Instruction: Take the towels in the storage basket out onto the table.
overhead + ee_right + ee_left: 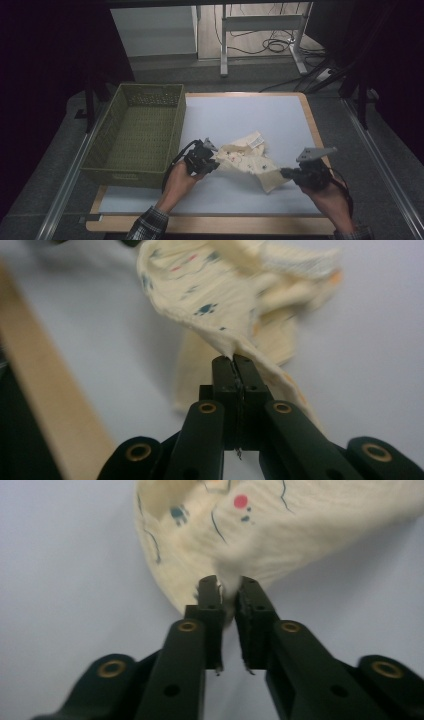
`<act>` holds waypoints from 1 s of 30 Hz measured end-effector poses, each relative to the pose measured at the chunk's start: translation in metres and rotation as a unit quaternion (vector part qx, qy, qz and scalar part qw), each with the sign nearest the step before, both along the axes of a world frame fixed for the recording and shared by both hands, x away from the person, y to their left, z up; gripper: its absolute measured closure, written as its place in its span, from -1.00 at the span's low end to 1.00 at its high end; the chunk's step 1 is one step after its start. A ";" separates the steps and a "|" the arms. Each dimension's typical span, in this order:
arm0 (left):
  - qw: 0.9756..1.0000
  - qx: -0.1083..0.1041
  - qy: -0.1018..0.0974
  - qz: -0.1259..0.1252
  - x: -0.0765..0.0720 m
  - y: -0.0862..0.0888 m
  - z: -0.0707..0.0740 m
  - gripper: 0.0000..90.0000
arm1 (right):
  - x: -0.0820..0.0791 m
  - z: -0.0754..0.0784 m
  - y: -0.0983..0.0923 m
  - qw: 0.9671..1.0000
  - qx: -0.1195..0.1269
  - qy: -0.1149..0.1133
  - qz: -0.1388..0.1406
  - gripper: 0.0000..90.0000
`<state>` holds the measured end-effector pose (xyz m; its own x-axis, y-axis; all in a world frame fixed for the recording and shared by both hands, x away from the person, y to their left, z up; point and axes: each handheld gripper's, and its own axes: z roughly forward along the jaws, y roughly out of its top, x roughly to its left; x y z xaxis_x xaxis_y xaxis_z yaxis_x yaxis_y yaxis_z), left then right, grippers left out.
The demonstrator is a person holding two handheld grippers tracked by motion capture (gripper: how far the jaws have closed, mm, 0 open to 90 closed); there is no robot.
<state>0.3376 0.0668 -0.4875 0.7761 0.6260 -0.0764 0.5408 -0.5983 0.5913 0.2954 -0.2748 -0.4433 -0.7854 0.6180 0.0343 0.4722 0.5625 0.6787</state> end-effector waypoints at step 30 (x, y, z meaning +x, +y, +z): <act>0.998 0.034 -0.047 -0.003 0.093 -0.070 -0.016 0.00 | 0.101 -0.065 0.038 0.997 -0.052 0.014 -0.053 0.32</act>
